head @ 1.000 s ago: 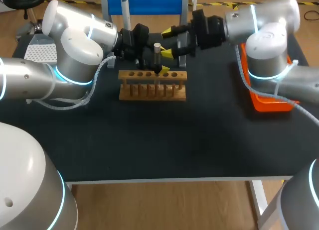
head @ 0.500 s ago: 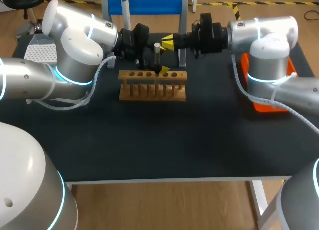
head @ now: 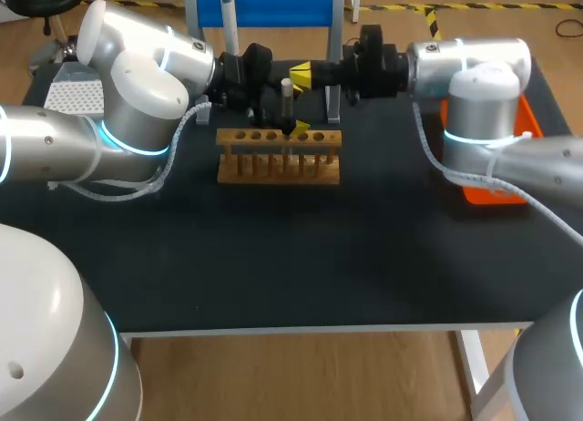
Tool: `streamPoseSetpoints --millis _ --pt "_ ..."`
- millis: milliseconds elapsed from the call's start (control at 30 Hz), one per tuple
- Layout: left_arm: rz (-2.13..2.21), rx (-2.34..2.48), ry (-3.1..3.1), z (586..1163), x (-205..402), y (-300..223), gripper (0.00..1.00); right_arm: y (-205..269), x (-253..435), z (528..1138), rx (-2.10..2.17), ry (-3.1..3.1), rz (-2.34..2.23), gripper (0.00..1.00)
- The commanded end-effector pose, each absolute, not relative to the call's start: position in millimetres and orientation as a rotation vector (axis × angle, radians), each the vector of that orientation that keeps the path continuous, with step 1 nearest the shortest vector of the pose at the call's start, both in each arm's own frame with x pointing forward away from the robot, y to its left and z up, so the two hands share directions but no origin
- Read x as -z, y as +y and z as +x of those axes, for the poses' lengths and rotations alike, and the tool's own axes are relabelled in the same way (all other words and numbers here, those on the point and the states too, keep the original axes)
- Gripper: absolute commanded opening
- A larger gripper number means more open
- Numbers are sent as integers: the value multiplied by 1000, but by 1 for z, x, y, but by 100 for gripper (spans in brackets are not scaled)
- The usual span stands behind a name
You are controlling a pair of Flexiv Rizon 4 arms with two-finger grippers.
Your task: Invert the test tube, pick up the pipette, mount the tip to pipette, aspirate from beaker and dispense into the tube, eject the tip, return the pipette, and cap with the stopper.
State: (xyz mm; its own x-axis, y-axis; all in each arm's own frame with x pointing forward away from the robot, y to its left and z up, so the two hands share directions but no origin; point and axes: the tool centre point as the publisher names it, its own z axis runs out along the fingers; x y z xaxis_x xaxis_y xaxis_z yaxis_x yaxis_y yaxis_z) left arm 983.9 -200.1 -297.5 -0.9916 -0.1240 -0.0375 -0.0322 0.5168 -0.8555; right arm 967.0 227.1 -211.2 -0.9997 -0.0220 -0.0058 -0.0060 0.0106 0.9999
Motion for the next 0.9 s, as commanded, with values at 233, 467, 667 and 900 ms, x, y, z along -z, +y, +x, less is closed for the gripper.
streamPoseSetpoints --millis 233,467,667,900 --pt "-136 1493 2656 984 297 -200 100 235 216 973 2161 -2210 39 0" --pt "-136 1493 2656 984 297 -200 100 239 219 975 2141 -2208 43 0" --pt "-136 1493 2656 984 297 -200 100 242 226 977 2116 -2194 26 0" --pt "-136 1493 2656 984 297 -200 100 243 236 977 2091 -2180 2 0"
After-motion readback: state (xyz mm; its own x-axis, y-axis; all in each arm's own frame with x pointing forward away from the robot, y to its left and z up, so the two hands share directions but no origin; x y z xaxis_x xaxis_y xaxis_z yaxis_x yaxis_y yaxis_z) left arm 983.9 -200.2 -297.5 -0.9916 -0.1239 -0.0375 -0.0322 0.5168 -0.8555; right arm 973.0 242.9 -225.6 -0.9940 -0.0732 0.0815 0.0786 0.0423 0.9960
